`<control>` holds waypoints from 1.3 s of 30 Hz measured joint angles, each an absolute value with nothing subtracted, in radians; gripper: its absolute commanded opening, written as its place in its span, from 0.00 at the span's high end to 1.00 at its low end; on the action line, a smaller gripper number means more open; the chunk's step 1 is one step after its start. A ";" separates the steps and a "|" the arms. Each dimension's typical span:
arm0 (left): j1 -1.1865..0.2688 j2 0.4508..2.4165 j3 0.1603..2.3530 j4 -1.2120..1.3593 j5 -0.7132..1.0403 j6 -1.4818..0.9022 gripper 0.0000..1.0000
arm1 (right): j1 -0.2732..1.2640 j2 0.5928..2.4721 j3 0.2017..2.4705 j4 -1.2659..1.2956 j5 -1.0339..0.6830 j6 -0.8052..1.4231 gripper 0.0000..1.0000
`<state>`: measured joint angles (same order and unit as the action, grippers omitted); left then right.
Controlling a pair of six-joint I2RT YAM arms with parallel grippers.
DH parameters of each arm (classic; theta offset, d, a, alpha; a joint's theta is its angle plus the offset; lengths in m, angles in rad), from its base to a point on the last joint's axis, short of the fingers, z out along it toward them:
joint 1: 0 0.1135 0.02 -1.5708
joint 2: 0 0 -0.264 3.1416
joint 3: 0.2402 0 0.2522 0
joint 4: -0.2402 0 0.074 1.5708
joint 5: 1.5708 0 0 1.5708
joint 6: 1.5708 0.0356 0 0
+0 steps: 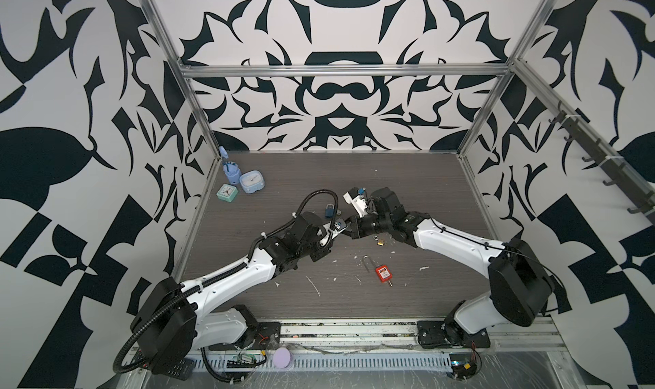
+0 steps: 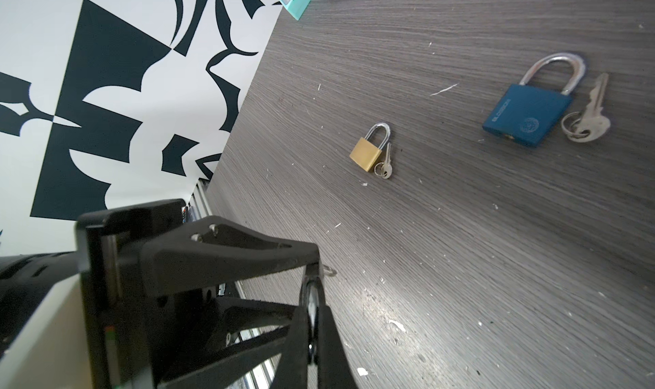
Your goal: Lock with the key
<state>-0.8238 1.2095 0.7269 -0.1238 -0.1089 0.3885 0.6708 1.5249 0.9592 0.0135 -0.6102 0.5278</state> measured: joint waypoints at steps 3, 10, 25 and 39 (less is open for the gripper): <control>-0.823 1.209 0.727 -0.124 -0.122 0.384 1.00 | 0.669 1.538 0.954 0.044 -0.614 0.536 1.00; -0.811 1.215 0.729 -0.125 -0.139 0.377 1.00 | 0.669 1.570 0.948 0.109 -0.614 0.554 1.00; -0.777 1.233 0.729 -0.116 -0.134 0.341 1.00 | 0.681 1.631 0.945 0.212 -0.601 0.581 1.00; -0.741 1.252 0.725 -0.099 -0.101 0.330 1.00 | 0.692 1.655 0.957 0.234 -0.562 0.587 1.00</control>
<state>-0.7414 1.2518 0.7254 -0.0990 -0.1005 0.3298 0.6918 1.6547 0.9569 0.2340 -0.5625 0.5869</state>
